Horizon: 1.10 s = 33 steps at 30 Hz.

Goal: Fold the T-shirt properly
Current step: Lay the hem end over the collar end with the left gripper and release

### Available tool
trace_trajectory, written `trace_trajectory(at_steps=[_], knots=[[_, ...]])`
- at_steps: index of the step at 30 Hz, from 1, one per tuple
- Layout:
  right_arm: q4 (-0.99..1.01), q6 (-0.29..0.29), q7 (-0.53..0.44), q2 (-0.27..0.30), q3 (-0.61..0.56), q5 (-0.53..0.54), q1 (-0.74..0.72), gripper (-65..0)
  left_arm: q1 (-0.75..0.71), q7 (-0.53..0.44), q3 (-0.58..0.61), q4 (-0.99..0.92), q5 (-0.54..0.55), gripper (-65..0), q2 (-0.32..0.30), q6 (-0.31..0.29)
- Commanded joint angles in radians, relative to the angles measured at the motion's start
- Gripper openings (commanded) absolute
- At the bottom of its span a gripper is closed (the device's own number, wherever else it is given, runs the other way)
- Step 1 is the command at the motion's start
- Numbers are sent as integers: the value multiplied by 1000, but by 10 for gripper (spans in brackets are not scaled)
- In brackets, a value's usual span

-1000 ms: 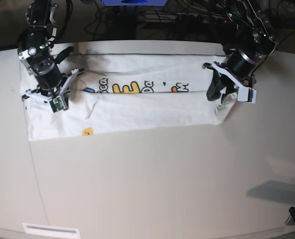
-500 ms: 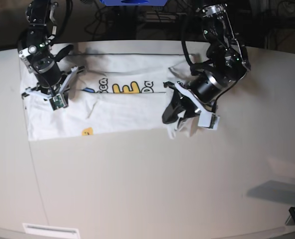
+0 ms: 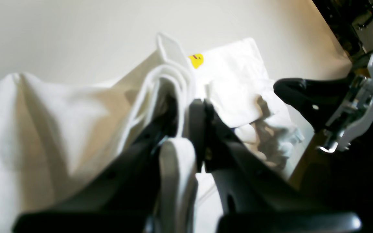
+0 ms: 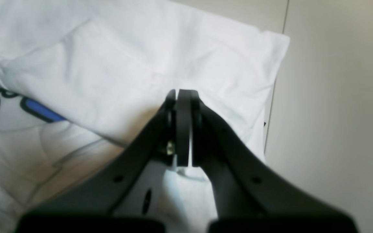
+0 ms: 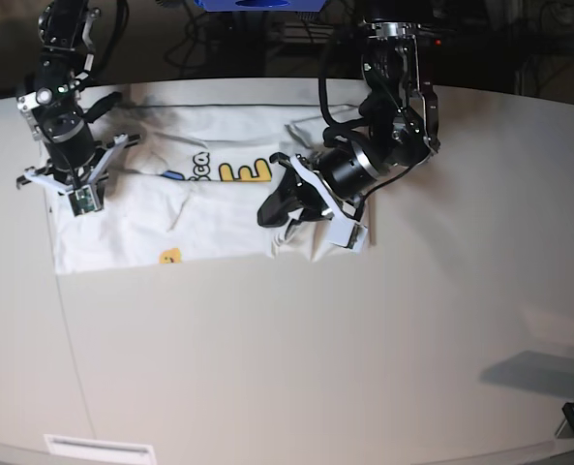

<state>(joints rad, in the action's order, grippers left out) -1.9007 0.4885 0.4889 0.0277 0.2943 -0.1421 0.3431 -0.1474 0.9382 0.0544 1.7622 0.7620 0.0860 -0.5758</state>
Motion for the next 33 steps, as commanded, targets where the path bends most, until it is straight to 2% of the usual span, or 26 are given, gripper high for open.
trace_trajectory(at_steps=[1,13,33], knots=[[-16,-1,-25,5,0,6,-6,-649,15,-25,11,15,26,-650,4,-8],[-15,-7,-23,5,-2,6,-22,-649,-11,-23,72,15,26,-650,1,-8],[-13,-9,-22,1,-4,6,-32,-649,-24,-18,78,8,26,-650,-9,-8]])
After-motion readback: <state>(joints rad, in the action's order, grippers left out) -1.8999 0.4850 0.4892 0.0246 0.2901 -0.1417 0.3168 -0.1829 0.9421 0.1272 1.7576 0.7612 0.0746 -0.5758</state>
